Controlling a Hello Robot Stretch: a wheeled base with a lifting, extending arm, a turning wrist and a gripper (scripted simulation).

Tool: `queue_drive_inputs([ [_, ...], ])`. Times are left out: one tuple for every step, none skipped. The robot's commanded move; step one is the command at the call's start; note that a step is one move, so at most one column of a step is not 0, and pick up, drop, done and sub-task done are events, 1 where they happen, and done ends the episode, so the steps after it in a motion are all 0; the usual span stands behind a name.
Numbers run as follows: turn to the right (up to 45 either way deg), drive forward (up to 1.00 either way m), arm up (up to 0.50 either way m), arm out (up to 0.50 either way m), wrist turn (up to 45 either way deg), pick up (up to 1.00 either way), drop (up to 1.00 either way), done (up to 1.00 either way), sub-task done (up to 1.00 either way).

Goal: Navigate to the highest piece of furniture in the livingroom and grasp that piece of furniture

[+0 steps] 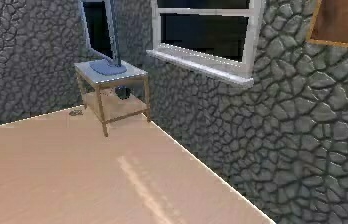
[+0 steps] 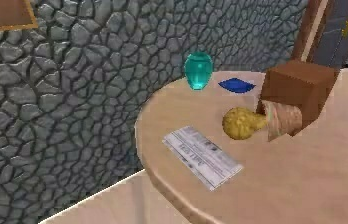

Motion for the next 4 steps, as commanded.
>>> queue_drive_inputs([
  [-45.0, 0.00, 0.00, 0.00, 0.0, 0.00, 0.00, 0.00, 0.00],
  [0.0, 0.20, 0.00, 0.00, 0.0, 0.00, 0.00, 0.00, 0.00],
  [-45.0, 0.00, 0.00, 0.00, 0.0, 0.00, 0.00, 0.00, 0.00],
  [-36.0, 0.00, 0.00, 0.00, 0.0, 0.00, 0.00, 0.00, 0.00],
])
